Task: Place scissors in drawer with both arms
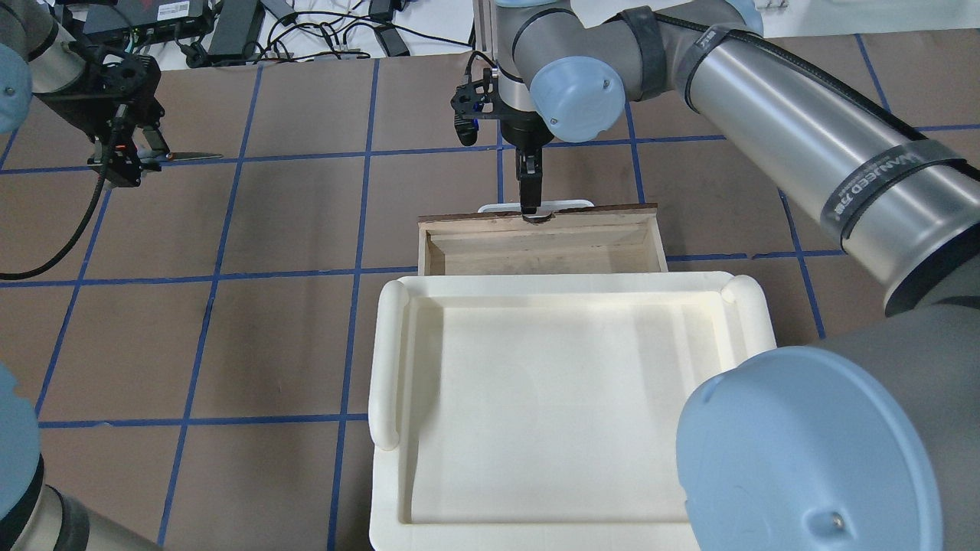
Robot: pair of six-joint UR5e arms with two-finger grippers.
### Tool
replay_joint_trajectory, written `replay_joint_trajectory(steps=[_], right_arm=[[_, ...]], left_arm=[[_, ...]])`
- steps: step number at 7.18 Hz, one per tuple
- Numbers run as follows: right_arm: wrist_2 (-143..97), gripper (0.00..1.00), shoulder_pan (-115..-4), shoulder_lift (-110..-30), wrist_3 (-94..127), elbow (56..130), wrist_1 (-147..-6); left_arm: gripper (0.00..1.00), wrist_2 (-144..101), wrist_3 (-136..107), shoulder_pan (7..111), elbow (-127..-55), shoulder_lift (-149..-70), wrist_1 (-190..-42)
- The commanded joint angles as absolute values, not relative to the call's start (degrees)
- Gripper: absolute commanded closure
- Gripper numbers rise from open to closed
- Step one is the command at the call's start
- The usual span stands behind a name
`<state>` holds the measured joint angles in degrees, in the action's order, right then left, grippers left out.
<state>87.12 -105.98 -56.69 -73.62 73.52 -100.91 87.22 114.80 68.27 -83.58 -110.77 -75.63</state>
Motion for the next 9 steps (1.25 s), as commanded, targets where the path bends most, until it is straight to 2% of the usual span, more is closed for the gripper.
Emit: replay_joint_trajectory(steps=[1,9], right_arm=[[87.19,0.0,-105.82,-56.17,-73.74,73.13,-100.99],[87.1,0.0,-105.56,-56.16,-73.48,71.63,-100.81]], left_arm=[[1.0,87.19,114.79,68.29,-83.58,-110.92,-75.59],[1.0,87.19,114.87,68.29,-83.67,-110.92,-75.67]])
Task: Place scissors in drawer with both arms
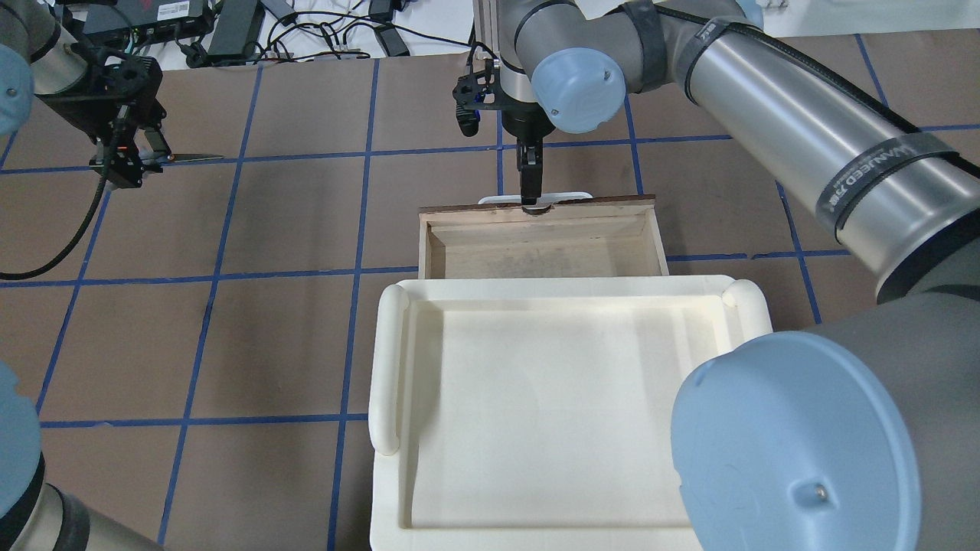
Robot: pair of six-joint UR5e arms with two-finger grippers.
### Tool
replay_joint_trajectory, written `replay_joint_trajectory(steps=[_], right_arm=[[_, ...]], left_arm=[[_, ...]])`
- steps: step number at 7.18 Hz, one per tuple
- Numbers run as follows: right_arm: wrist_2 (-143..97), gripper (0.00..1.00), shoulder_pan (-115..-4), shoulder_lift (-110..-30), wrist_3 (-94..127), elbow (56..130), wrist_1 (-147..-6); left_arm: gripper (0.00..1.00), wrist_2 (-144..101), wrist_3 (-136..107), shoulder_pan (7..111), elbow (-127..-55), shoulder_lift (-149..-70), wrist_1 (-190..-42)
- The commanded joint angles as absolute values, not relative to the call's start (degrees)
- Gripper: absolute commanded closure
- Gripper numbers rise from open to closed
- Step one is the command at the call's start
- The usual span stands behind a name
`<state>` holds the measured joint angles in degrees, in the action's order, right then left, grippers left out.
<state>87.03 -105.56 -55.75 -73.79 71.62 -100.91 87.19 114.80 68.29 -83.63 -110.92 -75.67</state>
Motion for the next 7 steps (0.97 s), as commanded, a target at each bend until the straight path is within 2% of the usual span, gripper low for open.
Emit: replay_joint_trajectory(steps=[1,5,7], right_arm=[[87.1,0.0,-105.38,-57.55,-73.04,71.63,-100.72],[87.45,0.0,-103.01,-69.57,-69.27,74.08,-95.92],[87.89,0.0,-100.91,-77.92,-68.73,78.98,-95.62]], left_arm=[[1.0,87.19,114.87,68.29,-83.67,-110.83,-75.76],[1.0,88.32,114.87,68.47,-83.67,-110.83,-75.76],[1.0,91.47,111.82,73.44,-83.67,-109.52,-75.94]])
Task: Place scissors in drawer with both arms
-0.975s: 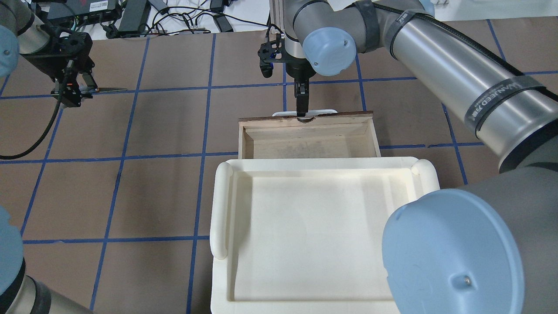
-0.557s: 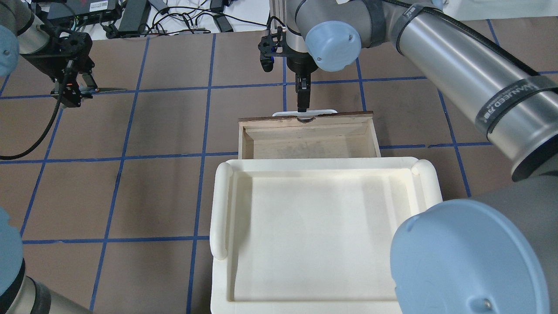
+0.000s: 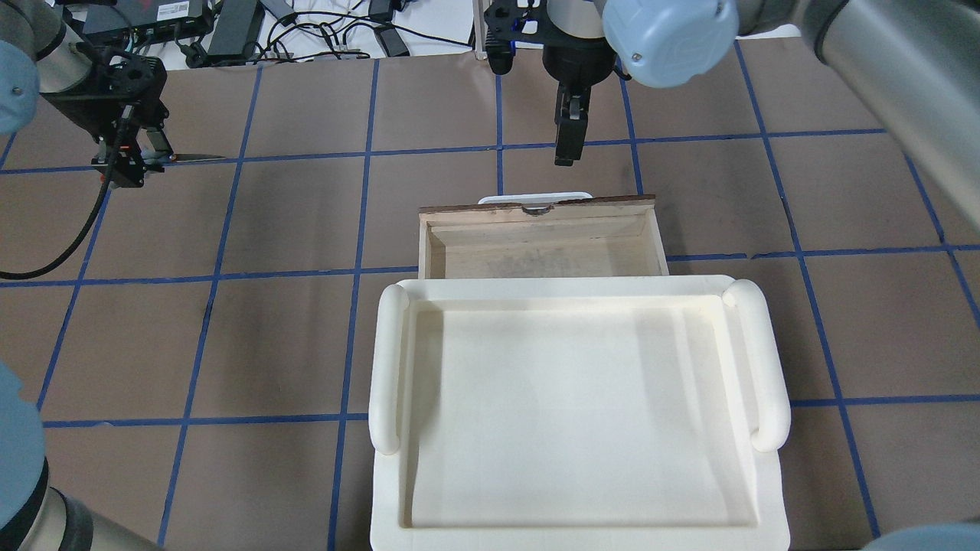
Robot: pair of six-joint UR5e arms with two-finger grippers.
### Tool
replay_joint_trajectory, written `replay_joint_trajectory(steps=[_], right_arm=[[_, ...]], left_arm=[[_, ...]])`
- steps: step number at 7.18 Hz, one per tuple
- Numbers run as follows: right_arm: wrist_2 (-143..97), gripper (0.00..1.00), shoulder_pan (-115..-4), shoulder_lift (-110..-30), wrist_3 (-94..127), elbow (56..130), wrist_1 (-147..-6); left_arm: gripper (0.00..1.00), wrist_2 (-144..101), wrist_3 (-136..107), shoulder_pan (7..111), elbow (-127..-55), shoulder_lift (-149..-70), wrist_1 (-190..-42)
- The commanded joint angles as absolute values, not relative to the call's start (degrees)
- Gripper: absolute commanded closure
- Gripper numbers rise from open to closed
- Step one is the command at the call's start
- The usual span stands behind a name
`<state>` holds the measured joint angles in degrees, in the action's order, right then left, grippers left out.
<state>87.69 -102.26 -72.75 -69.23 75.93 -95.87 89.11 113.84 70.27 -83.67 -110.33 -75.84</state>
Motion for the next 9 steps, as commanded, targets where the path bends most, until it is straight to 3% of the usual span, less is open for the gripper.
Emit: replay_joint_trajectory(steps=[1,4,9], right_arm=[[87.89,0.0,-99.16,-81.96,-66.47,81.19,-94.93],[88.07,0.0,-97.39,-86.39,-57.17,84.72,-94.57],[88.07,0.0,-96.95,-86.66,-33.27,84.99,-93.69]], left_arm=[[1.0,93.23,108.49,77.57,-83.67,-109.25,-76.29],[1.0,93.43,103.37,87.69,-84.98,-107.76,-77.78],[1.0,91.68,94.77,100.52,-87.54,-104.86,-77.78]])
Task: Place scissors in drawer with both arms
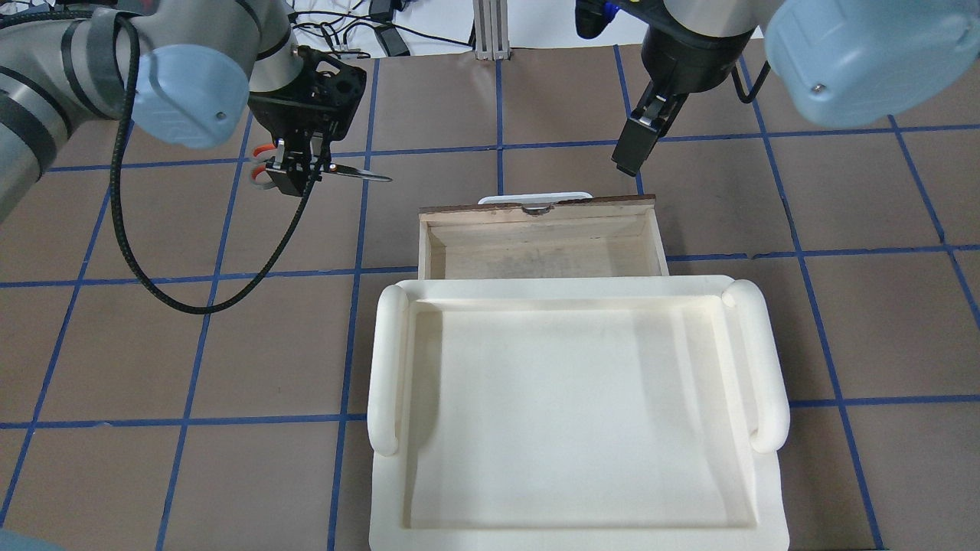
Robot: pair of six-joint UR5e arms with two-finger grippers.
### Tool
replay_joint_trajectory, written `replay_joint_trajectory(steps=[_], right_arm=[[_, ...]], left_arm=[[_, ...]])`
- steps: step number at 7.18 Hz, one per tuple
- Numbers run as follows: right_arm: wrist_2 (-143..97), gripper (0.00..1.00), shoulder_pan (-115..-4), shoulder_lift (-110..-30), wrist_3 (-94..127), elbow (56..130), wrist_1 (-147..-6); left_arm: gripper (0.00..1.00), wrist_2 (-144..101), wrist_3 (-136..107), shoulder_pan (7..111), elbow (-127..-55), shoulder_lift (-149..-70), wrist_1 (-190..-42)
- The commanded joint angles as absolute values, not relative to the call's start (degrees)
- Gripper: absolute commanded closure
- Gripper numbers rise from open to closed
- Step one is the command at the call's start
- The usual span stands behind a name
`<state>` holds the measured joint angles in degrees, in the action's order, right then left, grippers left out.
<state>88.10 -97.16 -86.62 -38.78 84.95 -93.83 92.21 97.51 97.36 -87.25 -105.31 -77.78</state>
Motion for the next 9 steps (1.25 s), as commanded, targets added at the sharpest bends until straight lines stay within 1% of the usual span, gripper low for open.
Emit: replay_joint_trajectory(steps=[1,5,6,9], right_arm=[[88.07,0.0,-96.94,-86.83,-26.87,85.08,-93.52],[87.28,0.0,-95.11,-88.41,-16.37,85.17,-89.04],[87.19,0.0,-94.05,-89.03,-16.26,85.17,-86.95],[87.98,0.0,-93.69,-89.73,-16.26,85.96,-86.75]], left_arm=[[1.0,91.67,92.14,103.59,-87.54,-105.2,-77.7],[1.0,91.23,85.87,110.2,-89.82,-105.99,-76.91],[1.0,91.06,85.87,111.35,-89.82,-105.82,-76.9],[1.0,89.3,82.47,115.64,-90.26,-106.52,-76.64]])
